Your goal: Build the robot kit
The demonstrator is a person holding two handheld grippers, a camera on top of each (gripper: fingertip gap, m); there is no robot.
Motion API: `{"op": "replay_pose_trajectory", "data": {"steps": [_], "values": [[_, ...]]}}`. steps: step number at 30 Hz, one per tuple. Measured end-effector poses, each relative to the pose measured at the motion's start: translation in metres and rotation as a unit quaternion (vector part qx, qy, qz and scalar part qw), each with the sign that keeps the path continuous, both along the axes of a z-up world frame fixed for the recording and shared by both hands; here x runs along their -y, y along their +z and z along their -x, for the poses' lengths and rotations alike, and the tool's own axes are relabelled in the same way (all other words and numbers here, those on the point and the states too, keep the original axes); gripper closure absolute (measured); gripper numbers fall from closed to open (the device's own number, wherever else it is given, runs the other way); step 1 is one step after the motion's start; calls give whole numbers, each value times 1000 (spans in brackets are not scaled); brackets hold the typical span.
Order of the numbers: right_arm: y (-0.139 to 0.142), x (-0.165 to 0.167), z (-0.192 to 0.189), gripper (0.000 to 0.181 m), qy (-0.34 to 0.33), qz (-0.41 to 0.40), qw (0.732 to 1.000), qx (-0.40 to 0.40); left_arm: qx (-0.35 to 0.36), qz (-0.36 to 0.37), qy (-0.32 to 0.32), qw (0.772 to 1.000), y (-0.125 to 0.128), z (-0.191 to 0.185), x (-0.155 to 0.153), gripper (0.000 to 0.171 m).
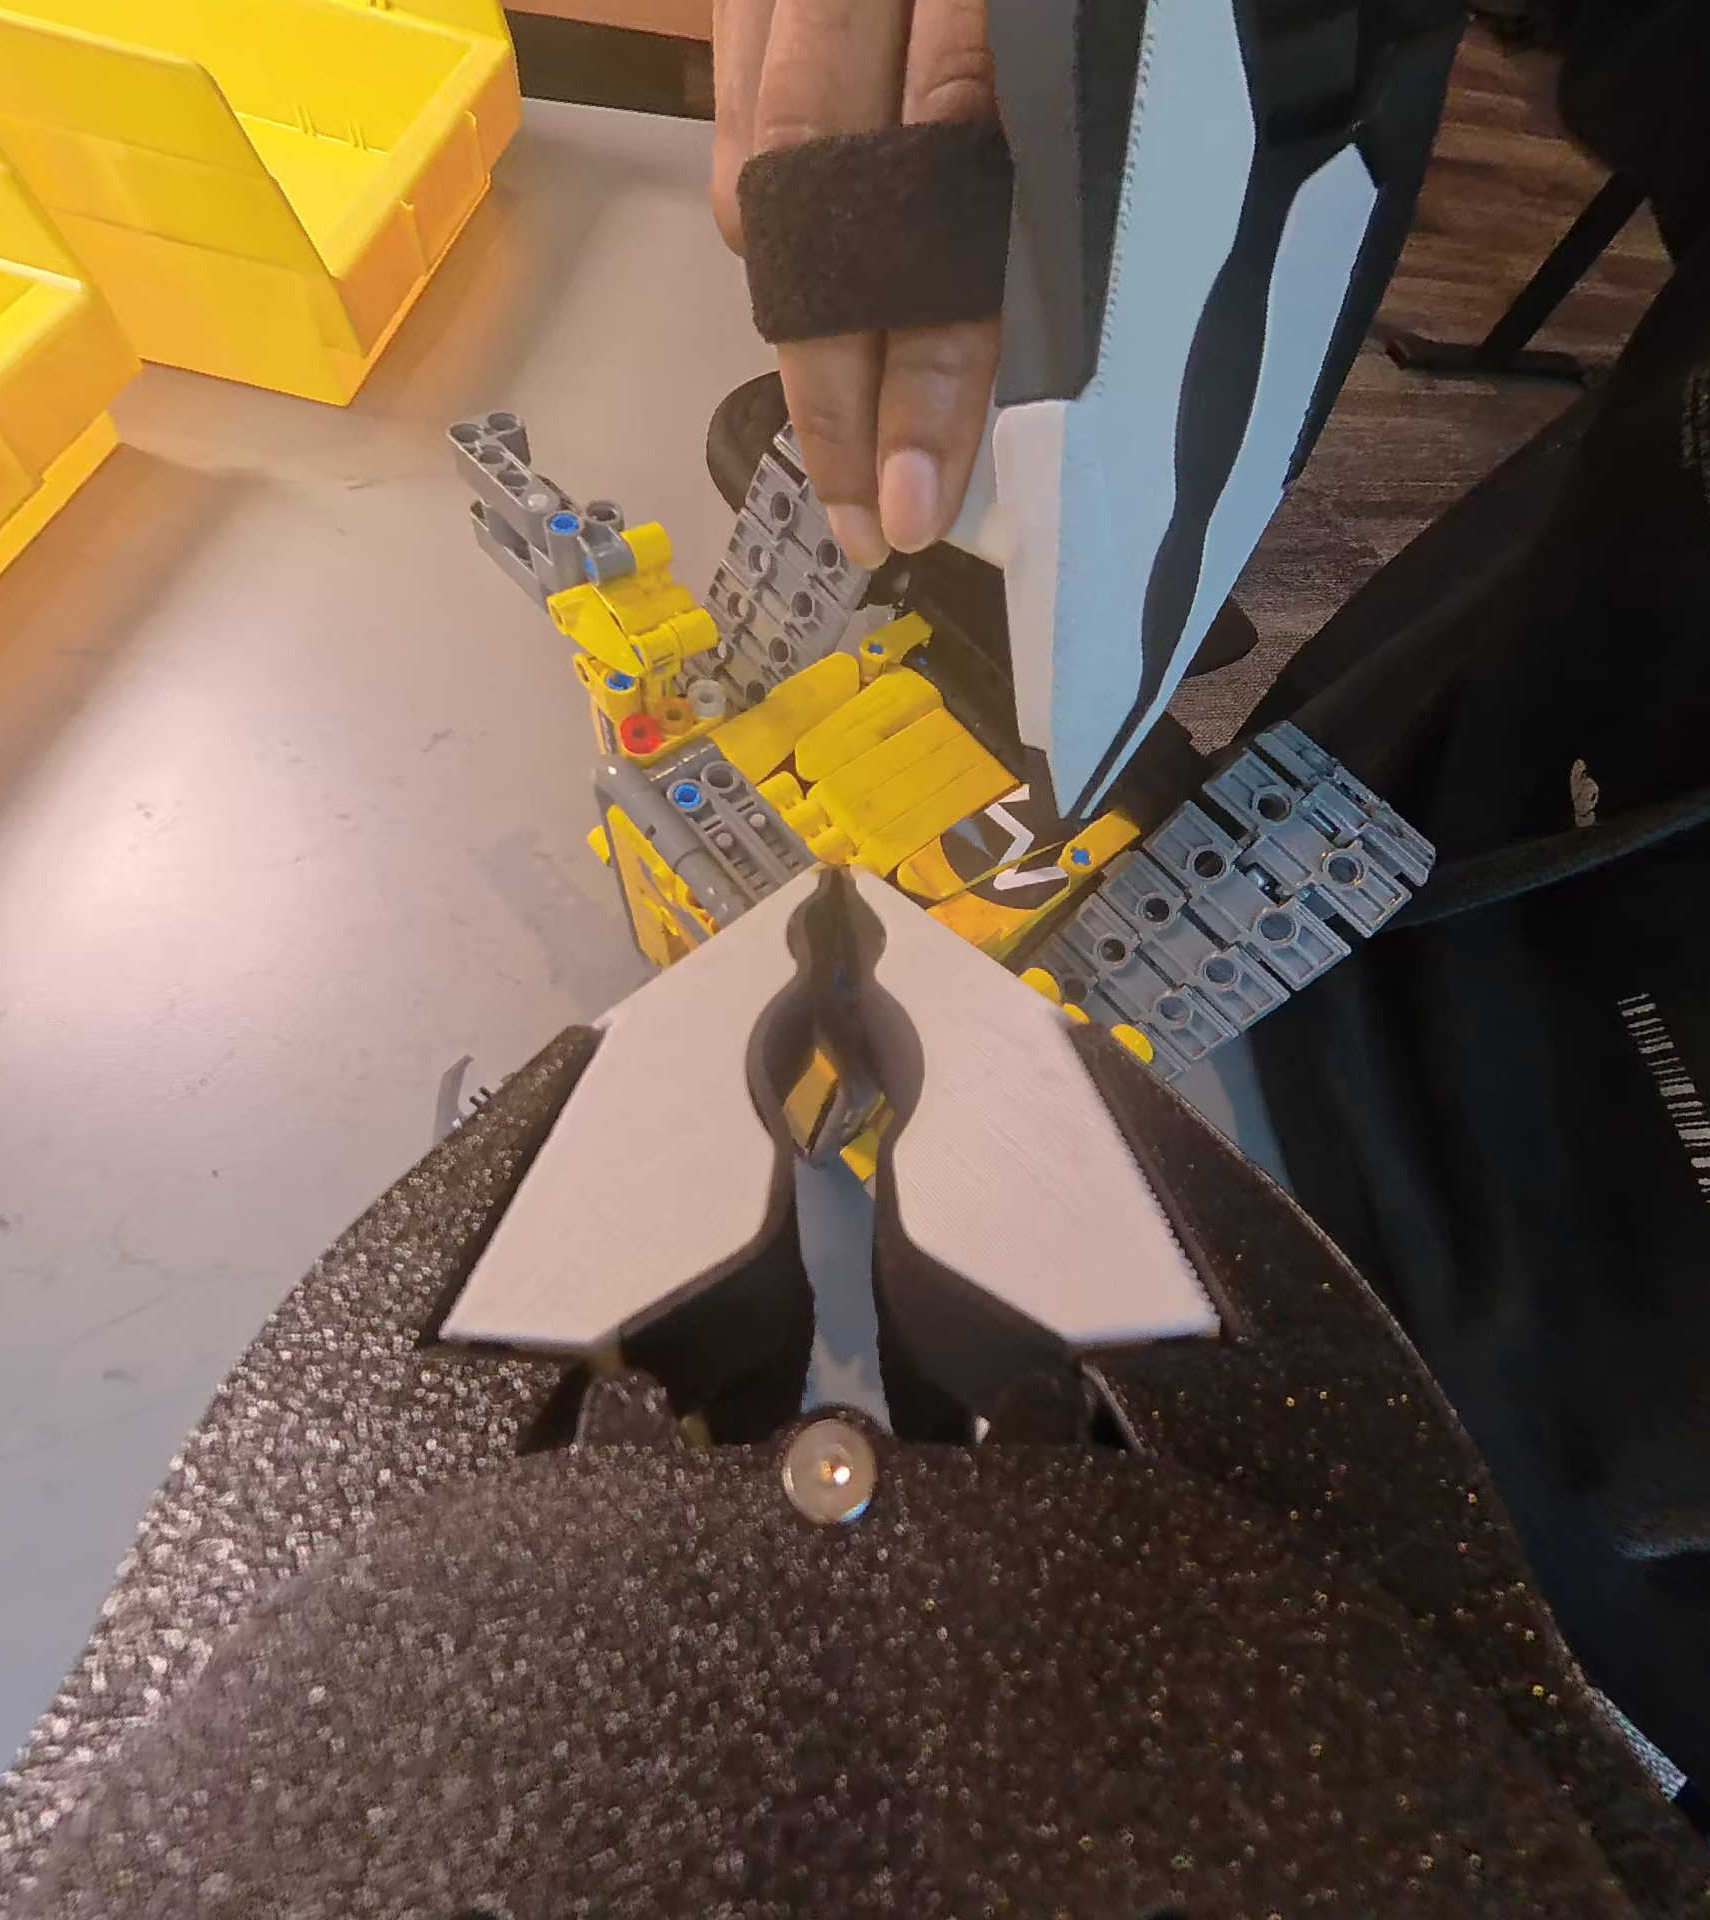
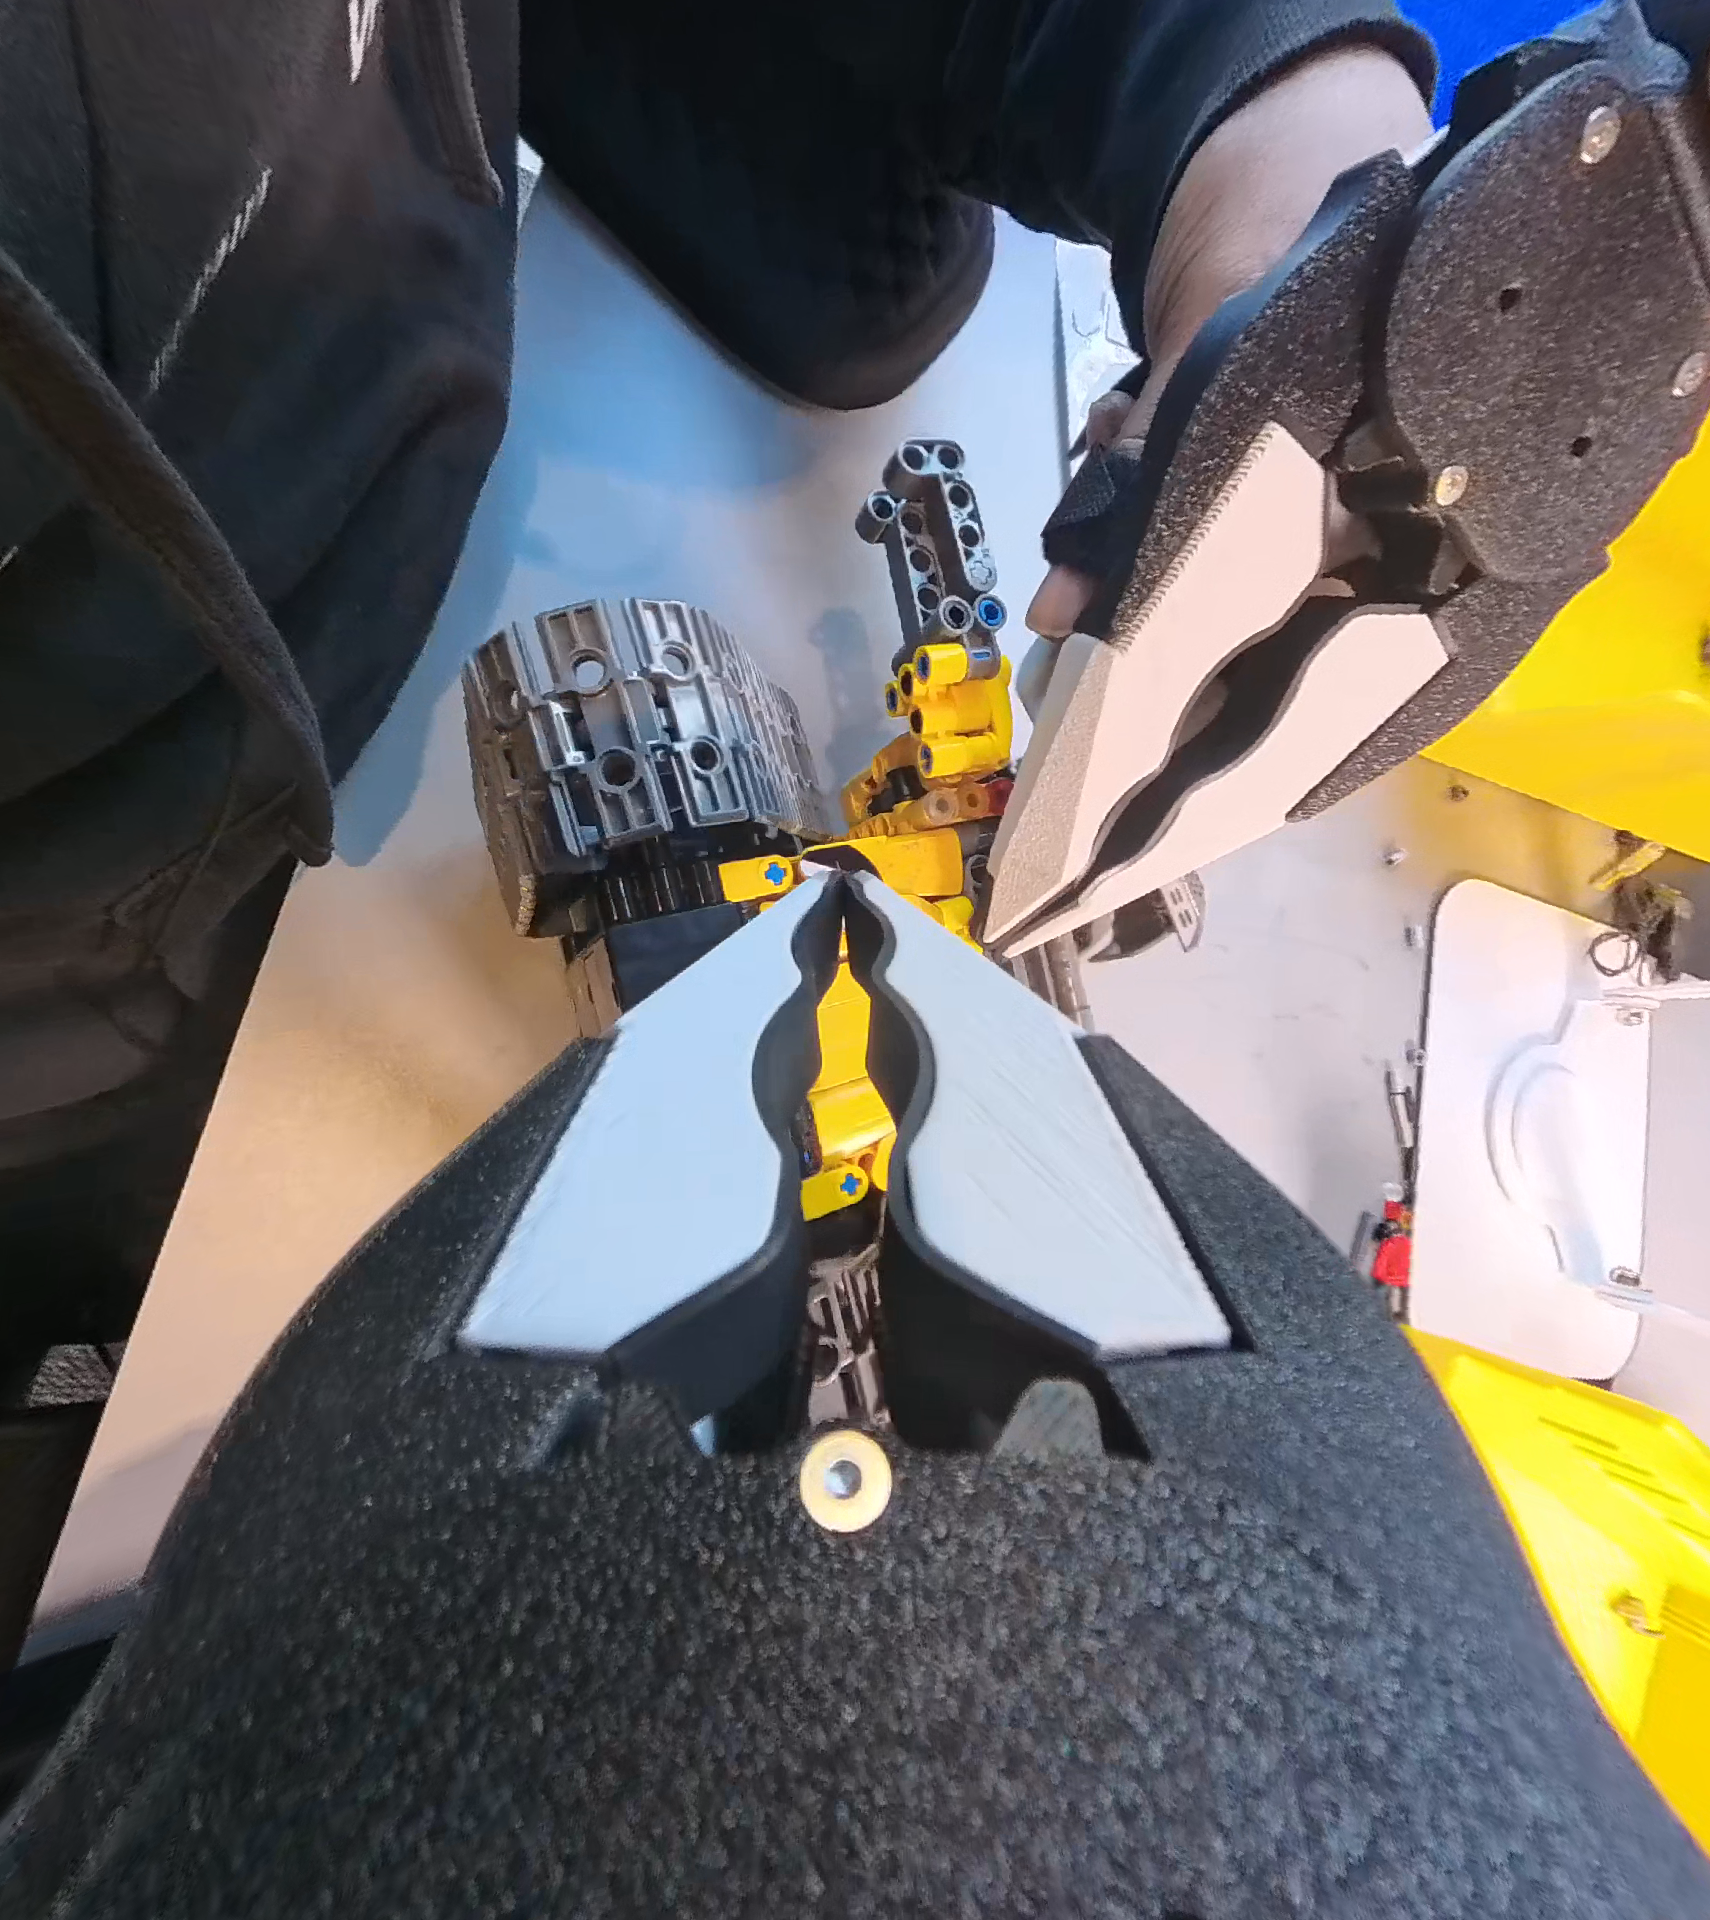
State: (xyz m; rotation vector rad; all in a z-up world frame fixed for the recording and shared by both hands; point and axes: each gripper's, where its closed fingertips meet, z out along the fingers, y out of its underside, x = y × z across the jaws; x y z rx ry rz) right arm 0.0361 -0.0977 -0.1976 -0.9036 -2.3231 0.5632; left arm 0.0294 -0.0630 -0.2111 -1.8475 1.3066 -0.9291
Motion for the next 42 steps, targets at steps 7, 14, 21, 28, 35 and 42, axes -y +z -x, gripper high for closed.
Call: {"op": "replay_pose_trajectory", "data": {"steps": [7, 14, 21, 28, 35, 42], "values": [[4, -2, 1, 181, -35, 57, 998, -4, 0, -1, -1, 1000, 0, 0, 0, 171], [7, -2, 2, 181, -48, 89, 995, -9, 1, 0, -2, 1000, 0, 0, 0, 171], [3, 0, 2, 181, -55, 93, 994, 10, 1, 0, 0, 1000, 0, 0, 0, 171], [-1, -1, 0, 181, -54, 87, 994, 25, 1, -1, -1, 1000, 0, 0, 0, 171], [-2, 0, -2, 181, -46, 78, 995, 44, 0, -2, -1, 1000, -1, 0, -1, 171], [-5, 3, -2, 181, -47, 93, 993, 59, -1, -2, 1, 1000, -1, 0, -1, 171]]}}
